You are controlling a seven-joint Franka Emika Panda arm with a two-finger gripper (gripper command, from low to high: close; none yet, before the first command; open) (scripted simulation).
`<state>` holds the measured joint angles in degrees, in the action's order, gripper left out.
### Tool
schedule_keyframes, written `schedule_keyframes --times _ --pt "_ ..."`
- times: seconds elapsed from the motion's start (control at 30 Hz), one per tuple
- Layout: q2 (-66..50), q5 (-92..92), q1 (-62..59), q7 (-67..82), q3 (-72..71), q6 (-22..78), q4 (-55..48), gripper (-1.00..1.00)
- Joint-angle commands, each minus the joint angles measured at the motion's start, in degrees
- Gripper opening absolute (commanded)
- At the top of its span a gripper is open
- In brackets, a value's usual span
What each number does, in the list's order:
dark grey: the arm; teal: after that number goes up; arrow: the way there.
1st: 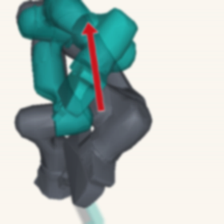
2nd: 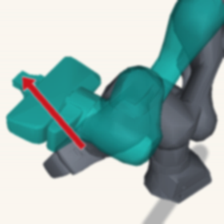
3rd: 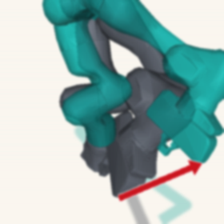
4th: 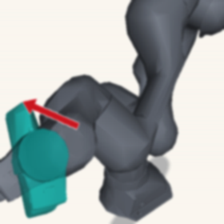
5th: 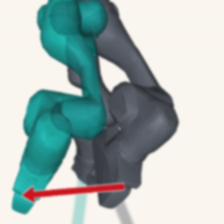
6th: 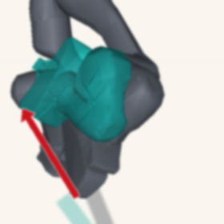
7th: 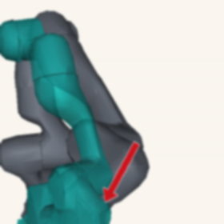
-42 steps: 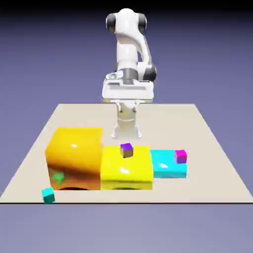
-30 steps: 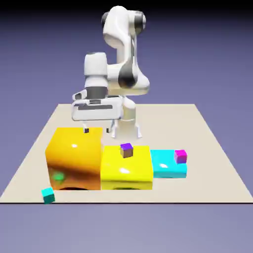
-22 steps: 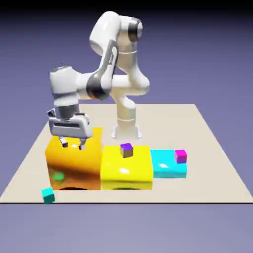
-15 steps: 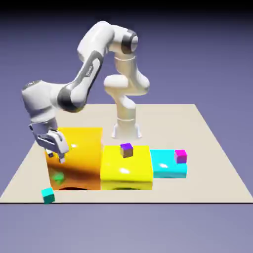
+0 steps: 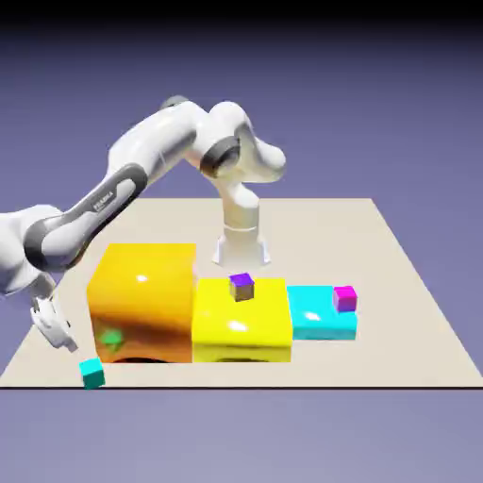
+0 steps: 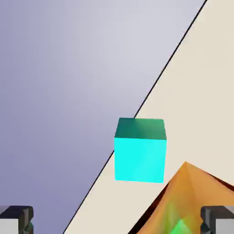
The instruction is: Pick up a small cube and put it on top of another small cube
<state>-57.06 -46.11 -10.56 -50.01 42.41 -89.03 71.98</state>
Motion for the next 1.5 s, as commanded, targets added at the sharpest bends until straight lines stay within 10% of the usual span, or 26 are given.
schedule_keyframes --times 0.0,0.4,0.43,0.63,1.47 --pt "-2.1 -1.1 -0.3 -0.2 1.0 2.0 -2.1 0.0" --pt "-14.6 -8.6 2.9 2.0 5.1 5.2 -4.0 0.0" --pt "-14.6 -8.6 2.9 2.0 5.1 5.2 -4.0 -1.0" --pt "-12.0 -7.9 -0.7 -1.3 6.3 12.9 -12.6 -1.0" --pt "23.8 33.6 14.6 9.7 -44.0 0.3 25.5 -1.0"
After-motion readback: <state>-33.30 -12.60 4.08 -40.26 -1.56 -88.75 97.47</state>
